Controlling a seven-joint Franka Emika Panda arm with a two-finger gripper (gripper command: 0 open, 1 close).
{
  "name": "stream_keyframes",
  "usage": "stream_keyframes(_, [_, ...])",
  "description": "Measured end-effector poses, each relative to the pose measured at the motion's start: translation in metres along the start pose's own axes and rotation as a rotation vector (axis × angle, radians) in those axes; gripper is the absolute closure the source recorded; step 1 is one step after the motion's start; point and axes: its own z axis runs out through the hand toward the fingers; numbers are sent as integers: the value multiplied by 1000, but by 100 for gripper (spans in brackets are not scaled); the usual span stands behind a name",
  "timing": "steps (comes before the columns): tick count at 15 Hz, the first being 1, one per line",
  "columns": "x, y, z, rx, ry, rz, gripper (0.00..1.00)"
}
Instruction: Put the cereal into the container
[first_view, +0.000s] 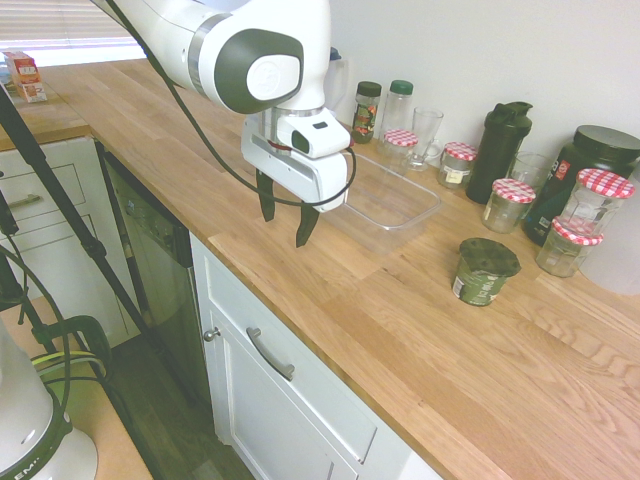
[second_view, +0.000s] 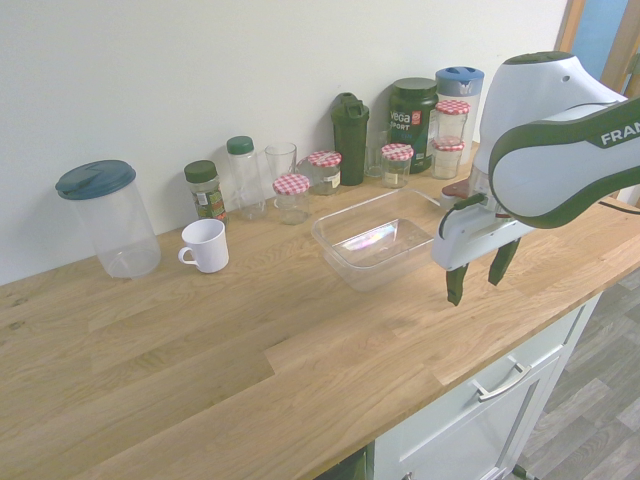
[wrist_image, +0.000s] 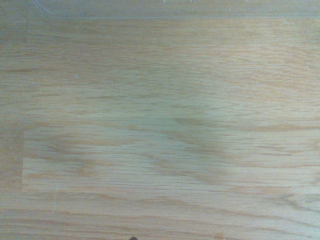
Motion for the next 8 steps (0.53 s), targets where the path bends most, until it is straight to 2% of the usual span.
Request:
stream_keyframes(4, [1,-11,-6,24,18,23,0])
stream_keyframes(8, [9,-43,-63,117,80,96,0])
